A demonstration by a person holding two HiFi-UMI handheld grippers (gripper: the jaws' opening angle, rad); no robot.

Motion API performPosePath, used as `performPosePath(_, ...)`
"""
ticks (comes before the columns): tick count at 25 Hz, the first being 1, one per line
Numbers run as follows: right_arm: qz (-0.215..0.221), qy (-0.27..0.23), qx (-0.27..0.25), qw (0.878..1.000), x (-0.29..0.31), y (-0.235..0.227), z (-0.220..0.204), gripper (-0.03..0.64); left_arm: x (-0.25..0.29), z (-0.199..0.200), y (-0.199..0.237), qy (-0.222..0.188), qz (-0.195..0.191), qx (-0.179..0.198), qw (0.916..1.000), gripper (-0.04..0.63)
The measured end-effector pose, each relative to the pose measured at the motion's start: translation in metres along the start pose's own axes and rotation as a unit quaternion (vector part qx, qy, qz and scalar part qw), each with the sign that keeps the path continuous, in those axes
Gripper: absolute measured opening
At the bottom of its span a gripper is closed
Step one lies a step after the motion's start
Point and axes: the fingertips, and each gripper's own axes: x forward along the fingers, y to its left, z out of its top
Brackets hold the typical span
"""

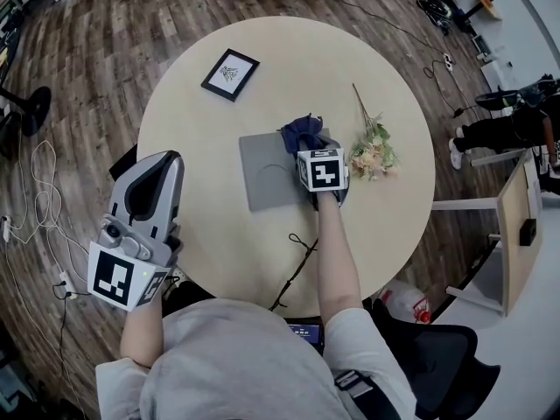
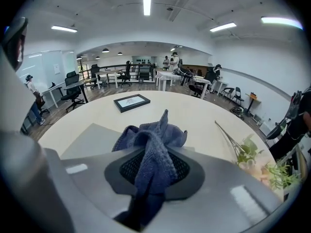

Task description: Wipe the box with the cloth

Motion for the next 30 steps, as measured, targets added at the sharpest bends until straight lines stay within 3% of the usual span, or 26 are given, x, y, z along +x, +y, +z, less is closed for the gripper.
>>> performPosePath(11, -0.048, -0.010, 0.045, 0.998, -0.013, -0.052, -0.017, 0.081, 0.003, 0.001, -0.008, 0.003, -0.008, 0.005, 0.9999, 0.003)
performPosePath(30, -0.043, -0.002, 0.065, 0.997, -0.039, -0.053, -0.045, 0.080, -0.011, 0.007, -0.008, -0.004, -0.024, -0.003, 0.9997, 0.003)
